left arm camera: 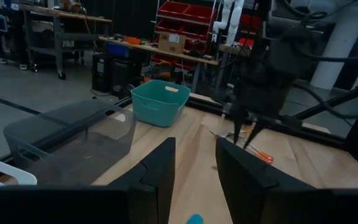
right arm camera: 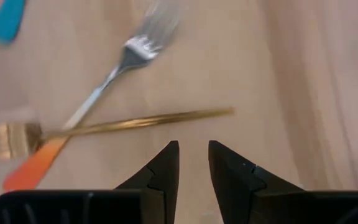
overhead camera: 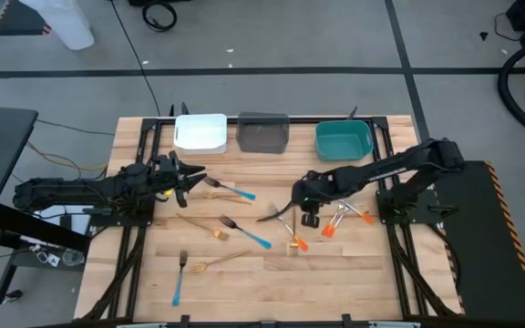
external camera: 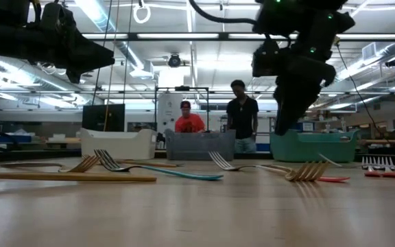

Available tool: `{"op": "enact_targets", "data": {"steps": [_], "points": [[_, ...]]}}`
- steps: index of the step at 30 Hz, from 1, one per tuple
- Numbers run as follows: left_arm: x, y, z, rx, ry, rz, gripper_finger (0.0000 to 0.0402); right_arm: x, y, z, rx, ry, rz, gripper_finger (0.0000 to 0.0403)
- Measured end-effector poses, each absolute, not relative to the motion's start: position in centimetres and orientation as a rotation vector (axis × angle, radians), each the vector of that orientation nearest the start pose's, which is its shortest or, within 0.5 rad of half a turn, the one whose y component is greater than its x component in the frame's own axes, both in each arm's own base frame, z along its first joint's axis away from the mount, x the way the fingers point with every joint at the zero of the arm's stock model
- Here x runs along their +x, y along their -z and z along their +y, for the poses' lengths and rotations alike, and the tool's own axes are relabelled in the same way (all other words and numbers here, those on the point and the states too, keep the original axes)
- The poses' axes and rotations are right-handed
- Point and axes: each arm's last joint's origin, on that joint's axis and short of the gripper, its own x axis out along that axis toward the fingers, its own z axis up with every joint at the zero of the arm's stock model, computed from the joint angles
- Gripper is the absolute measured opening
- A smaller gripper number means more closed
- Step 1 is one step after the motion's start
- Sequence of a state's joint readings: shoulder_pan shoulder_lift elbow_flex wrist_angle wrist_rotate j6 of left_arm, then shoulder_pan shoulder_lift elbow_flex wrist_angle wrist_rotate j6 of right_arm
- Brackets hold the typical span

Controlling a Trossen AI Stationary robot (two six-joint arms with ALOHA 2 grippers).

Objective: Sort silverware by color (type)
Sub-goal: Put the middle right gold fork into the black bin

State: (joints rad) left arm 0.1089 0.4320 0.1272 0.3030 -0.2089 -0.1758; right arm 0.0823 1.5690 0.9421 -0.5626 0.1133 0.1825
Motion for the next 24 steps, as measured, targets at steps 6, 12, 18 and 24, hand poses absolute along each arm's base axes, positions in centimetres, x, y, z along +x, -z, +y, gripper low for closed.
{"op": "enact_targets", "data": {"steps": [6,12,18,24], "points": [[12.7,-19.7,2.0,-0.149,-0.318,-0.012,0.0123,30.5,-17.1,4.2,-0.192,-0.12,1.223,0.0097],[12.7,-19.7,2.0,-0.151,-0.318,-0.013,0.0123,31.7,-17.0,5.3,-0.251,-0.136,1.258,0.0097],[12.7,-19.7,2.0,-0.151,-0.318,-0.013,0.0123,31.8,-17.0,5.3,-0.251,-0.124,1.302,0.0096],[12.7,-19.7,2.0,-0.15,-0.318,-0.013,0.0123,32.0,-17.5,6.1,-0.301,-0.155,1.299,0.0096]]}}
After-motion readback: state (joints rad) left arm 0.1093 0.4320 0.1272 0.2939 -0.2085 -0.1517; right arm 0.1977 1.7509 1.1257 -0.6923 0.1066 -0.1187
